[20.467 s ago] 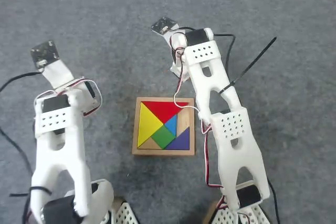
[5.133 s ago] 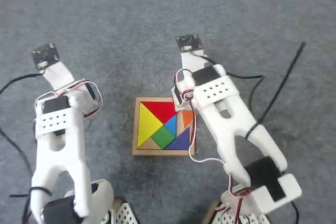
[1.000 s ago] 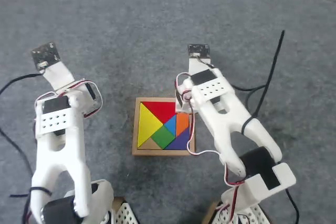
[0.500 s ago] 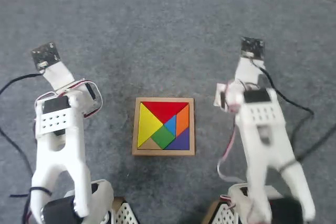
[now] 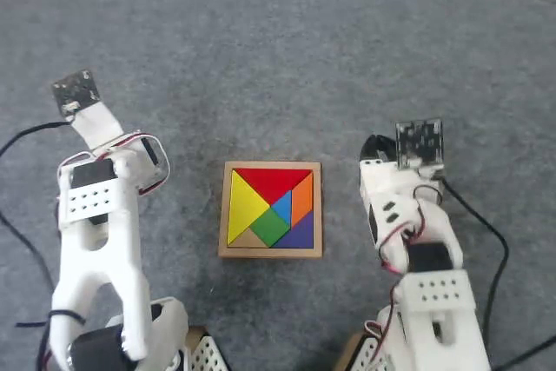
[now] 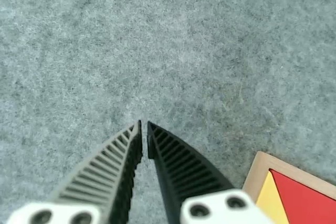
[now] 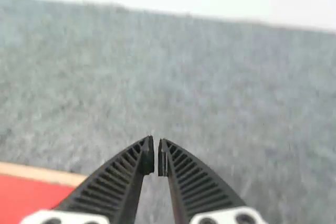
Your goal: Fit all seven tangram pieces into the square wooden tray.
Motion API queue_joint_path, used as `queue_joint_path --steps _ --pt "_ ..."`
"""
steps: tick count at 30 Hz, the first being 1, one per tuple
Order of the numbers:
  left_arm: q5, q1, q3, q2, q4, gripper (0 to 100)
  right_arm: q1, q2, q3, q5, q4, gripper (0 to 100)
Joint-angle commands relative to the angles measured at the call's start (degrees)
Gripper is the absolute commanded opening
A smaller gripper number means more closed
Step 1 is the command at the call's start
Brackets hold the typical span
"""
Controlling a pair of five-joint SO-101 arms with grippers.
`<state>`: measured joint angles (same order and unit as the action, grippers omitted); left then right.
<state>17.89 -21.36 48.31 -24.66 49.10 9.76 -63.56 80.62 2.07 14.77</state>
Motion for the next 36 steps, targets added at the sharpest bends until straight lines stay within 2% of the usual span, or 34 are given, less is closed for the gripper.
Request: queue_joint_path --steps 1,7,14,21,29,36 --pt "-0.62 1.49 -0.22 -2.37 -1.14 1 0.4 -3.56 2.37 0.7 -7.96 0.9" --pt "-1.58 4.22 7.16 -10.02 -6.42 1 0.4 -4.09 3.52 0.7 -10.07 0.9" --pt "-10.64 10.11 25.27 -32.44 -18.9 2 0.4 -4.18 3.6 0.79 -9.98 0.9" --pt "-21.19 16.18 37.58 -47.21 -27.25 2 0.4 -3.74 3.69 0.79 -9.36 1.2" --pt "-22.07 16.0 48.66 -58.29 -26.9 2 2.68 -4.18 5.19 1.14 -9.54 1.3" --pt "-22.07 9.23 48.48 -66.99 -8.18 2 3.3 -4.18 5.27 1.23 -9.36 1.3"
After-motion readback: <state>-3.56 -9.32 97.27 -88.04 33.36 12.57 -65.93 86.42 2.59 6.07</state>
